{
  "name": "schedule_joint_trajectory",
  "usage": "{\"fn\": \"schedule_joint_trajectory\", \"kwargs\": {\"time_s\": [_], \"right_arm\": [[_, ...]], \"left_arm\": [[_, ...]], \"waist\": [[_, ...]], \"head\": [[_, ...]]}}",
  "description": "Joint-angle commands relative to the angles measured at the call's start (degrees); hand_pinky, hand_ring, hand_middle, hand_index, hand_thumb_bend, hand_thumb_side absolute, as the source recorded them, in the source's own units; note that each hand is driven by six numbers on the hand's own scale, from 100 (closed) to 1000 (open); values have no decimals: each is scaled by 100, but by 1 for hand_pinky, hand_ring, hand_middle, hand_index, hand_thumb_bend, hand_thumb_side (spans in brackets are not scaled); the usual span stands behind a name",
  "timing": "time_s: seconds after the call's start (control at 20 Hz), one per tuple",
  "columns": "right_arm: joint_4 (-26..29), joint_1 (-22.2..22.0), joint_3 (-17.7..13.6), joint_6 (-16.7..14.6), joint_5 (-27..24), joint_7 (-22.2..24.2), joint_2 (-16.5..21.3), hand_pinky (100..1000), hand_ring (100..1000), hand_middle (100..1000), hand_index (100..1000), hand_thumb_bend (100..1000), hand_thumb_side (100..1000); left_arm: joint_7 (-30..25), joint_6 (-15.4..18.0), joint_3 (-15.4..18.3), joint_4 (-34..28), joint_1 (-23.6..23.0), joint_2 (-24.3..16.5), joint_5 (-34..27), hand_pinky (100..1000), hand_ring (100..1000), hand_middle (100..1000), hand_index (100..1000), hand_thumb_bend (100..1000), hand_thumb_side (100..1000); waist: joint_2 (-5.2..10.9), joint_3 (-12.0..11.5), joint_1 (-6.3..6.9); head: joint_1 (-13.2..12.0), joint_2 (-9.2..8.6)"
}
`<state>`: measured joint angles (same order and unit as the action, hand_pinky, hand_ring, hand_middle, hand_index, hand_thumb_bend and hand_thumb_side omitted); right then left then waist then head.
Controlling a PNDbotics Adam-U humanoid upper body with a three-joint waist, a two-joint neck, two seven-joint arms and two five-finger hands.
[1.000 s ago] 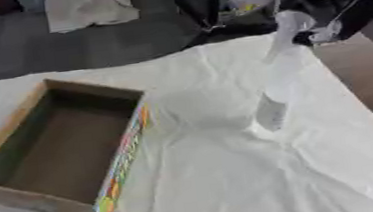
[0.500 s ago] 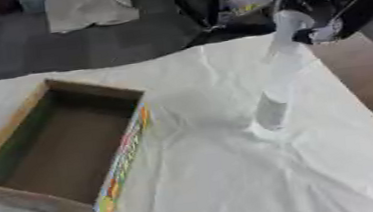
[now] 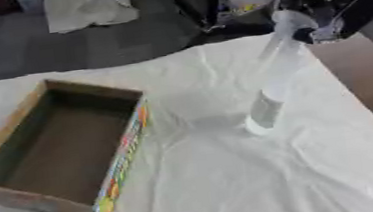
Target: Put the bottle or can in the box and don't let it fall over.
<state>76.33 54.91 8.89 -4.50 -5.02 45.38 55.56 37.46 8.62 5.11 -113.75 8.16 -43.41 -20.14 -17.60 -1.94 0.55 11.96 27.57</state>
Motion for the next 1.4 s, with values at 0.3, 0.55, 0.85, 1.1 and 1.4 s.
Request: {"fn": "schedule_joint_trajectory", "kwargs": {"time_s": [0.3, 0.55, 0.85, 1.1, 1.4], "right_arm": [[99, 124, -68, 21, -90, 7, 120, 594, 429, 474, 549, 185, 100], [104, 131, -49, -27, -75, 2, 103, 583, 416, 460, 534, 149, 100], [91, 152, -40, -34, -94, 42, 85, 559, 386, 432, 505, 100, 100], [109, 188, -52, -35, -106, -24, 69, 547, 359, 409, 486, 100, 100], [85, 270, -42, -51, -69, -29, 31, 534, 334, 396, 474, 100, 100]], "left_arm": [[-18, -47, 25, -85, 68, -140, -7, 709, 827, 828, 812, 397, 811], [-29, -57, 26, -85, 76, -138, -8, 709, 828, 829, 809, 395, 812], [-49, -72, 23, -85, 75, -129, -10, 709, 829, 830, 804, 392, 815], [-64, -81, 25, -85, 83, -133, -7, 710, 829, 830, 802, 392, 815], [-64, -90, 25, -85, 83, -133, -10, 709, 830, 829, 798, 389, 816]], "waist": [[102, 26, 6], [111, 30, 6], [114, 16, -3], [120, 21, -14], [131, 17, -36]], "head": [[-19, -30], [-20, -47], [-26, -59], [-30, -48], [-32, -38]]}}
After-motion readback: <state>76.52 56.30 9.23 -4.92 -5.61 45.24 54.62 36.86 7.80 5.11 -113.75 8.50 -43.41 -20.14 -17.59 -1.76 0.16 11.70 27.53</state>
